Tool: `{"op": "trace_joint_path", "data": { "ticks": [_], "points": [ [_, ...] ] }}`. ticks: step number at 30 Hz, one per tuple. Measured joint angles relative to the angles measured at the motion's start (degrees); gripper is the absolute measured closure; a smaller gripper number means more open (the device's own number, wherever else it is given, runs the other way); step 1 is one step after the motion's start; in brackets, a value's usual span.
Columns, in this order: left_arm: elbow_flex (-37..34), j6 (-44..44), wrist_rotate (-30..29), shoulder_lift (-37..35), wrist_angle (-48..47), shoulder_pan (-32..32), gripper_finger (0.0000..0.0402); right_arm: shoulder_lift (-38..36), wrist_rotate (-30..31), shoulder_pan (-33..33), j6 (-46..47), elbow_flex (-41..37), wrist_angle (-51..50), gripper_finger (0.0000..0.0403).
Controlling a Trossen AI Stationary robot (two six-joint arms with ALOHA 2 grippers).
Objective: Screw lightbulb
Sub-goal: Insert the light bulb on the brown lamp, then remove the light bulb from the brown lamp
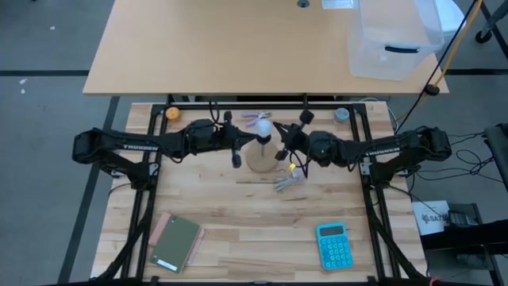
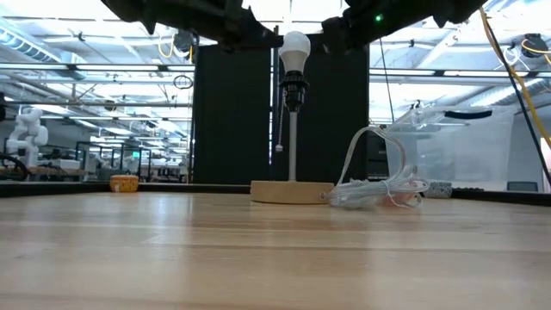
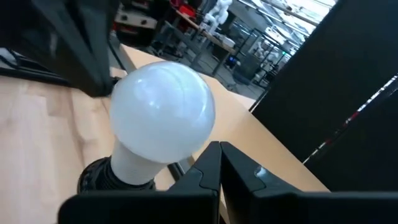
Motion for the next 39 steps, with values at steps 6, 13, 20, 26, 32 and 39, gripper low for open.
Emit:
{"op": "trace_joint_path", "data": {
  "ticks": [6,13,20,26,32,39],
  "points": [
    [0.0,-0.06,0.67,0.69,1.06,1.75,0.0401,-0.02,-1.27,0.12,-0.62,0.0,0.02,0.0403],
    [-0.02,-0.55,0.64,0.69,0.62,3.24,0.0401,-0.09,-1.39,0.44,-1.18,0.0,-0.61,0.0403],
    [-0.02,-2.36,-0.32,0.78,0.1,4.32,0.0401,0.04,-3.78,2.87,-0.08,-0.02,-3.08,0.0403],
    [-0.02,-1.85,-0.21,-0.95,-4.45,2.67,0.0401,0.02,-2.94,6.51,5.05,-0.02,-7.83,0.0403],
    [-0.02,-0.04,0.03,-5.53,-5.16,0.37,0.0401,0.02,-2.67,9.13,5.48,-0.02,-5.89,0.0403],
    [-2.49,1.12,3.05,-13.76,-7.48,-0.21,0.0401,-2.65,-8.84,9.6,6.18,-0.15,-4.4,0.0403]
  ]
}}
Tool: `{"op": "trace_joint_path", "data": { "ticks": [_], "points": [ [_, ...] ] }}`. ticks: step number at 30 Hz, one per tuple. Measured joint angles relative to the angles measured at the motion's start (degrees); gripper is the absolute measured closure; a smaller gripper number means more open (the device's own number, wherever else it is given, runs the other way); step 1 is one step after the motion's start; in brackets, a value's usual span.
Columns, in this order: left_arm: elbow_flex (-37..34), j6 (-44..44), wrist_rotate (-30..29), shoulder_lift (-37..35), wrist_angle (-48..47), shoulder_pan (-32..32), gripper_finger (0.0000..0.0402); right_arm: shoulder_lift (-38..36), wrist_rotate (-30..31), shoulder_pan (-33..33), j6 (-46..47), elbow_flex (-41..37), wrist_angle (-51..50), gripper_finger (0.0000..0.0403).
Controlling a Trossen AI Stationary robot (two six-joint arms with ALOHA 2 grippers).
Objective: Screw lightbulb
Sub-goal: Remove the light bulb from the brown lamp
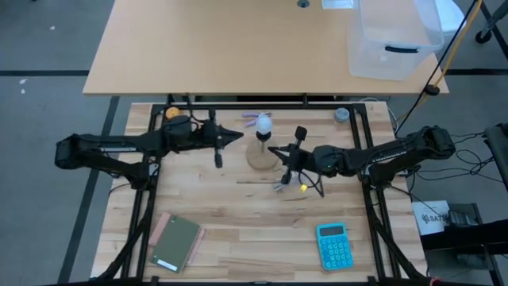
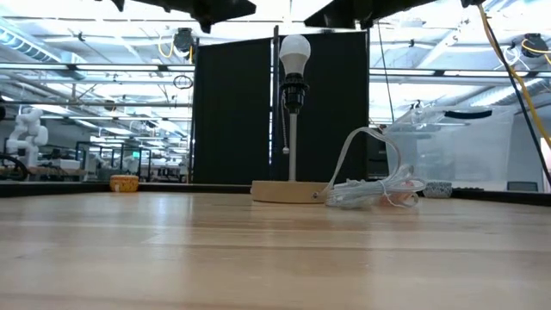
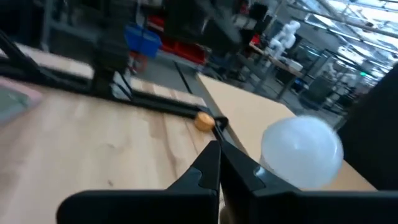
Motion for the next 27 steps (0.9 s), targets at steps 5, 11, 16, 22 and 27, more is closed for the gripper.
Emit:
{"op": "trace_joint_path", "data": {
  "ticks": [5,11,16,22,27],
  "points": [
    [-7.23,-1.23,-0.12,-8.72,1.64,0.0,0.0401,-5.2,-1.75,0.04,0.99,-2.84,-0.27,0.0403],
    [-17.4,-1.6,-1.49,-19.13,6.48,0.0,0.0401,-14.37,-3.89,-0.04,0.97,-10.87,4.53,0.0403],
    [-23.12,-1.43,-4.15,-24.15,9.53,0.0,0.0401,-22.32,-3.96,-0.04,1.77,-19.37,8.93,0.0403],
    [-26.38,-2.31,-4.33,-26.27,9.13,0.02,0.0402,-30.23,-6.37,-0.11,4.03,-26.87,9.47,0.0403],
    [-27.2,-3.06,-2.56,-24.96,10.42,0.0,0.0401,-33.18,-8.83,-1.07,6.23,-29.79,9.66,0.0403]
  ]
}}
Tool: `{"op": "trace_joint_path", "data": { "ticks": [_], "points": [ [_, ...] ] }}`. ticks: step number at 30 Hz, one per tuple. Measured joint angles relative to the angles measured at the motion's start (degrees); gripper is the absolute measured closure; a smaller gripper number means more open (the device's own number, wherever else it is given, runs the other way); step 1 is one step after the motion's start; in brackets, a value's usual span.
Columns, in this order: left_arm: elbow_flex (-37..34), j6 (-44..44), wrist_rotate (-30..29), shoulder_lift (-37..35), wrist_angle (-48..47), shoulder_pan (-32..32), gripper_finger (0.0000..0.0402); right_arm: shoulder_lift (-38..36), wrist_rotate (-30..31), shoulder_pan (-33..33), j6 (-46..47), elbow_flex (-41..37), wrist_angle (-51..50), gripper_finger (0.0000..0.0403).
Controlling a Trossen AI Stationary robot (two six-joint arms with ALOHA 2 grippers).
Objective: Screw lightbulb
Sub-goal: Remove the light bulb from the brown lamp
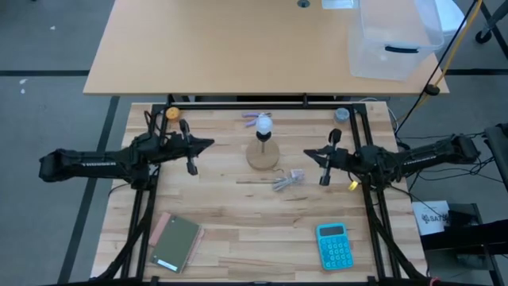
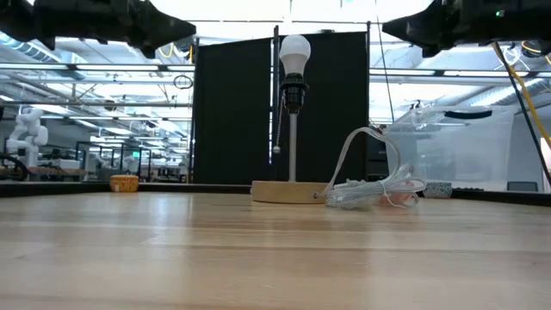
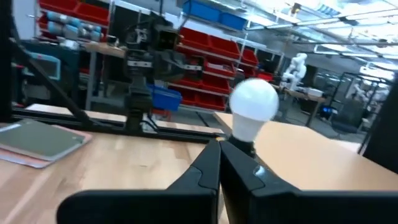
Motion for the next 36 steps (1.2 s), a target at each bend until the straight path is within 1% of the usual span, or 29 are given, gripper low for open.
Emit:
{"op": "trace_joint_path", "data": {
  "ticks": [2,5,9,12,16,18,21,25,28,31,36],
  "points": [
    [0.0,-1.16,1.04,1.5,0.87,0.0,0.0401,0.04,0.0,-0.74,0.37,-0.12,0.02,0.0403],
    [0.0,-1.75,0.94,5.78,2.86,0.0,0.0401,0.27,-0.02,-1.76,0.57,-0.12,2.4,0.0403],
    [0.0,-1.8,-3.56,12.63,6.71,0.53,0.0401,1.06,-1.52,-2.44,0.3,-0.1,6.4,0.0403],
    [0.0,-2.92,-4.35,18.81,12.05,1.62,0.0391,1.74,-2.55,-2.81,-0.56,-0.1,9.17,0.0402],
    [0.04,-5.44,-4.24,28.36,22.26,3.16,0.0362,2.66,-2.65,-3.33,-1.05,0.8,11.48,0.0392],
    [0.55,-6.78,-2.79,33.72,26.15,4.12,0.0341,3.23,-2.65,-3.39,-1.13,1.94,11.48,0.0382],
    [3.45,-9.05,0.34,41.5,28.57,5.04,0.0305,4.67,-2.65,-3.39,-1.19,4.08,11.16,0.036],
    [8.5,-9.15,0.86,51.04,29.76,5.13,0.0253,6.86,-2.65,-3.39,-1.06,6.68,10.07,0.0321],
    [11.85,-10.05,0.83,55.79,33.25,5.99,0.0221,8.34,-2.65,-3.39,0.07,8.37,8.65,0.0292],
    [14.57,-10.45,1.97,59.08,34.37,7.2,0.0198,9.23,-2.63,-3.1,0.42,9.5,8.01,0.0268],
    [19.96,-10.71,7.31,64.72,34.41,8.05,0.0187,9.98,-2.63,-3.12,-0.18,10.86,7.89,0.0246]
  ]
}}
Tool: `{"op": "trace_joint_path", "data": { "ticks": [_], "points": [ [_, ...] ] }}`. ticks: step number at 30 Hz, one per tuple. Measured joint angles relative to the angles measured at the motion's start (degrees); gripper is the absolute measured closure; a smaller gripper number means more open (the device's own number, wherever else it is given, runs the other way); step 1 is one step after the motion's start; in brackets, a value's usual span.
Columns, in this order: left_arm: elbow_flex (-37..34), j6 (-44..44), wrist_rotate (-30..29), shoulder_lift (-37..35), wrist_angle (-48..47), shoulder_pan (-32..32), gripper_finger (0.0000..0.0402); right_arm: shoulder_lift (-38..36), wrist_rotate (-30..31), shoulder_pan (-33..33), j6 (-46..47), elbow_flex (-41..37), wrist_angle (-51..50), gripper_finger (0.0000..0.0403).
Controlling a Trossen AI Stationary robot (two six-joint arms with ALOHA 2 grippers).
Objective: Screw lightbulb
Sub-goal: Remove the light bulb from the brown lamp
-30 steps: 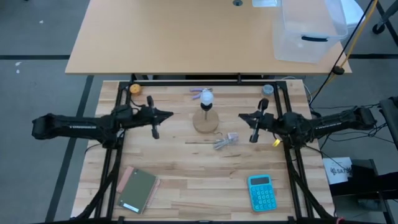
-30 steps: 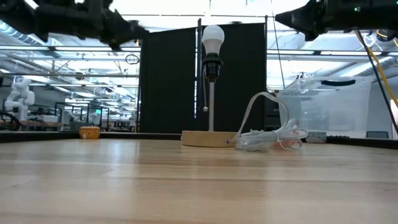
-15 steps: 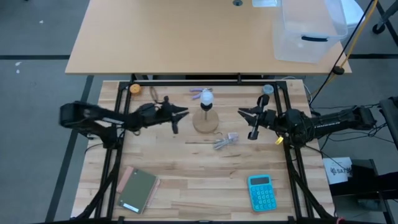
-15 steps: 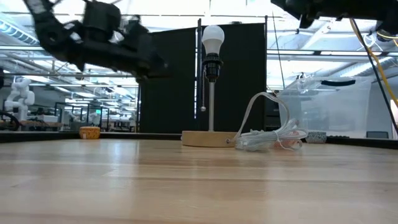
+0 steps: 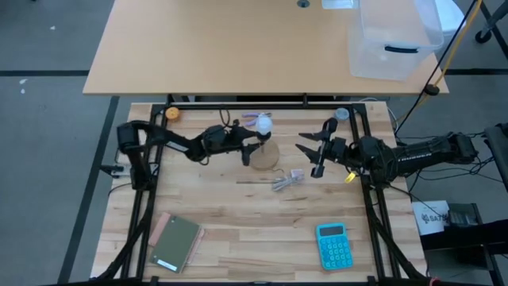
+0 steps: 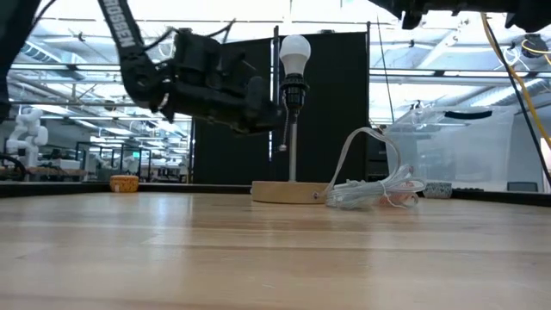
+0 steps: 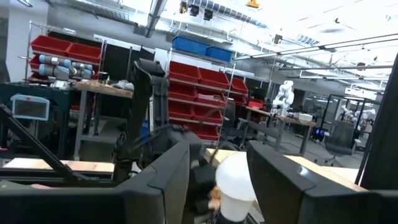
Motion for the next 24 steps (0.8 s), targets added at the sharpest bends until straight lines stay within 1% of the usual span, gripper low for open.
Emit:
{"op": "trace_joint_path", "data": {
  "ticks": [6,9,11,14,21,22,24],
  "points": [
    [5.4,-1.21,2.83,4.62,0.1,-0.03,0.0186,0.28,0.06,0.0,0.35,0.43,-0.25,0.0243],
    [6.34,-1.23,2.82,5.72,0.05,-0.05,0.0188,0.3,0.07,0.0,1.0,0.43,-0.65,0.0243],
    [6.47,-1.4,2.74,6.03,-0.06,-0.05,0.02,0.28,0.09,0.0,1.5,0.43,-0.67,0.0243],
    [6.47,-1.4,2.53,6.03,-0.29,-0.28,0.0237,0.3,0.11,0.0,1.65,0.43,-1.04,0.0243],
    [6.47,-0.75,2.05,6.03,-0.83,-1.44,0.0357,0.28,2.05,0.02,2.71,0.43,-1.04,0.0243],
    [6.47,-0.22,1.68,6.0,-0.94,-1.53,0.0367,0.28,2.05,0.02,2.94,0.43,-1.01,0.0243],
    [6.49,-0.24,1.63,5.9,-1.44,-1.75,0.0371,0.28,2.08,0.01,3.26,0.43,-1.02,0.0243]
  ]
}}
